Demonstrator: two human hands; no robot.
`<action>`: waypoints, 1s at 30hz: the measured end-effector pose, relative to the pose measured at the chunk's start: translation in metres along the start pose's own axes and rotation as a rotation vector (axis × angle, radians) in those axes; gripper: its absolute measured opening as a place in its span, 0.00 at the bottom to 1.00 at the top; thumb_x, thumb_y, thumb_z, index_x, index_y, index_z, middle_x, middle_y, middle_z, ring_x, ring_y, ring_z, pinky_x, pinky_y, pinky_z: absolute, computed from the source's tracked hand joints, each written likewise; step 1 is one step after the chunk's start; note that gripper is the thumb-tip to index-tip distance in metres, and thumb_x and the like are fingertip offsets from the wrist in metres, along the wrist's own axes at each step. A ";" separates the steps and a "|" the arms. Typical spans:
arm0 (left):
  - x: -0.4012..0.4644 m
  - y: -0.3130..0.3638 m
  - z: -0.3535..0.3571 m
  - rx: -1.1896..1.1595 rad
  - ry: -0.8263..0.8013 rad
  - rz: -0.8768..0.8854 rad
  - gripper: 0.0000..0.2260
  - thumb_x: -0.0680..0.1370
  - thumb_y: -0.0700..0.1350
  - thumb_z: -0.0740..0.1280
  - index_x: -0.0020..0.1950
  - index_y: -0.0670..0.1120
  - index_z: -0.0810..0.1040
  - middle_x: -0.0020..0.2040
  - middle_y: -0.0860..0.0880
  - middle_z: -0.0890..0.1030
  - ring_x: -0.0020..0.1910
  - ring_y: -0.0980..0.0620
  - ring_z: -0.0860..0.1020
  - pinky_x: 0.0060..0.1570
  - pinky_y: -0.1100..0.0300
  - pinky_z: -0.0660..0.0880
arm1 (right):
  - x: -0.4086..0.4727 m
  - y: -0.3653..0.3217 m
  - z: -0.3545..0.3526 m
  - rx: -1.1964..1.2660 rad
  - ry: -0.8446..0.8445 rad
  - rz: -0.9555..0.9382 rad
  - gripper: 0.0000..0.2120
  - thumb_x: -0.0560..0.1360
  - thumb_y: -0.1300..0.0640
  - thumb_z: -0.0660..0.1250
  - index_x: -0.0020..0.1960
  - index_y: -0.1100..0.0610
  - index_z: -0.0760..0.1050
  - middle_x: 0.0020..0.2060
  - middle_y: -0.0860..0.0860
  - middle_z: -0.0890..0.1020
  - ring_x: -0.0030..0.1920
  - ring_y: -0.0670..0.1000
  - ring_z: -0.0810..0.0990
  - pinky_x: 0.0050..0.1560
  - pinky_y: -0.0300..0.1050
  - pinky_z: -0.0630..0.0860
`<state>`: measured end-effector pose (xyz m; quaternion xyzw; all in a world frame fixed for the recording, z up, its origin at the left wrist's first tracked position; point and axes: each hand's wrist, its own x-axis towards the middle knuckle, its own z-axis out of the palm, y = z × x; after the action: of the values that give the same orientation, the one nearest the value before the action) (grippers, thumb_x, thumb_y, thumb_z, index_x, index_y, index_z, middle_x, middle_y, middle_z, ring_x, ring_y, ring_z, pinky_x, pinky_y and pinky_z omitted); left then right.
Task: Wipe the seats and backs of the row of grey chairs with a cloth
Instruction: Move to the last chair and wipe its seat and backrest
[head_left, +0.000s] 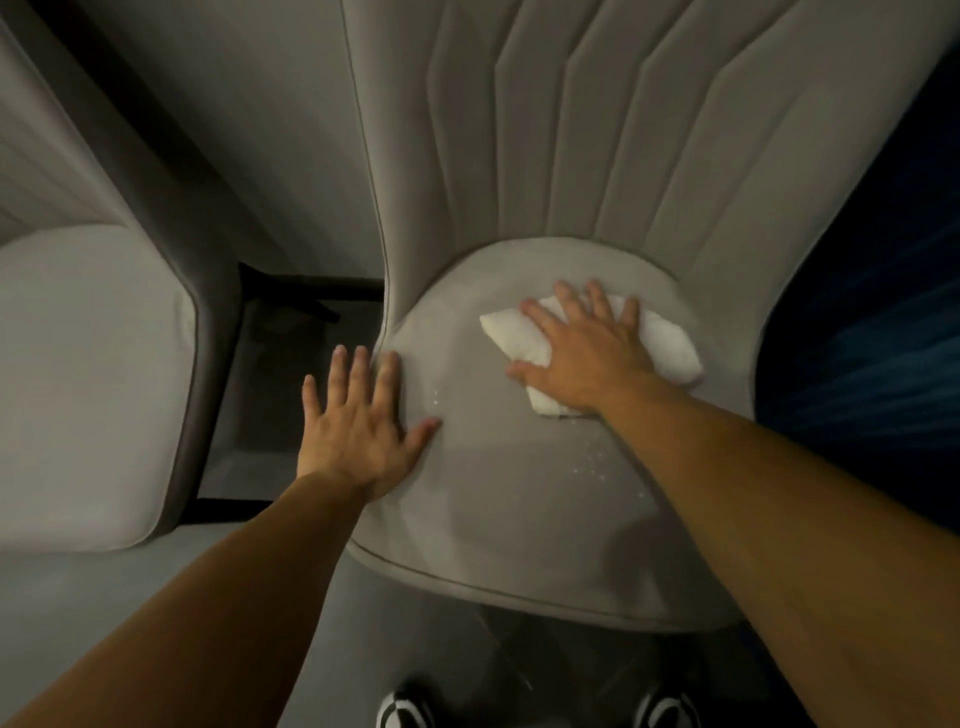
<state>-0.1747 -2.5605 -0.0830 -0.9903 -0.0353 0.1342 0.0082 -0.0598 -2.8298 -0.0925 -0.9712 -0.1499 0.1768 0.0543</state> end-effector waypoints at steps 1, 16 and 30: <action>0.008 0.002 0.005 -0.038 0.013 -0.019 0.43 0.72 0.77 0.39 0.80 0.54 0.38 0.80 0.47 0.44 0.77 0.46 0.35 0.73 0.39 0.39 | 0.011 -0.001 0.000 -0.010 0.034 -0.015 0.46 0.66 0.17 0.45 0.80 0.35 0.46 0.82 0.48 0.47 0.81 0.60 0.41 0.73 0.73 0.39; 0.119 0.017 0.020 -0.631 0.434 -0.341 0.45 0.74 0.73 0.55 0.77 0.58 0.30 0.62 0.44 0.79 0.48 0.44 0.79 0.43 0.52 0.70 | 0.106 -0.011 -0.007 -0.019 0.531 0.049 0.34 0.70 0.20 0.52 0.62 0.42 0.73 0.61 0.49 0.76 0.62 0.58 0.72 0.62 0.61 0.66; 0.148 0.011 0.010 -0.532 0.347 -0.333 0.29 0.74 0.71 0.58 0.55 0.46 0.73 0.54 0.39 0.80 0.54 0.36 0.76 0.44 0.49 0.68 | 0.036 -0.026 -0.005 0.003 0.254 -0.093 0.40 0.64 0.21 0.53 0.70 0.39 0.67 0.67 0.48 0.72 0.66 0.57 0.69 0.62 0.61 0.65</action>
<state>-0.0340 -2.5610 -0.1322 -0.9464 -0.2282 -0.0529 -0.2225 -0.0326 -2.7946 -0.0956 -0.9778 -0.1863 0.0501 0.0823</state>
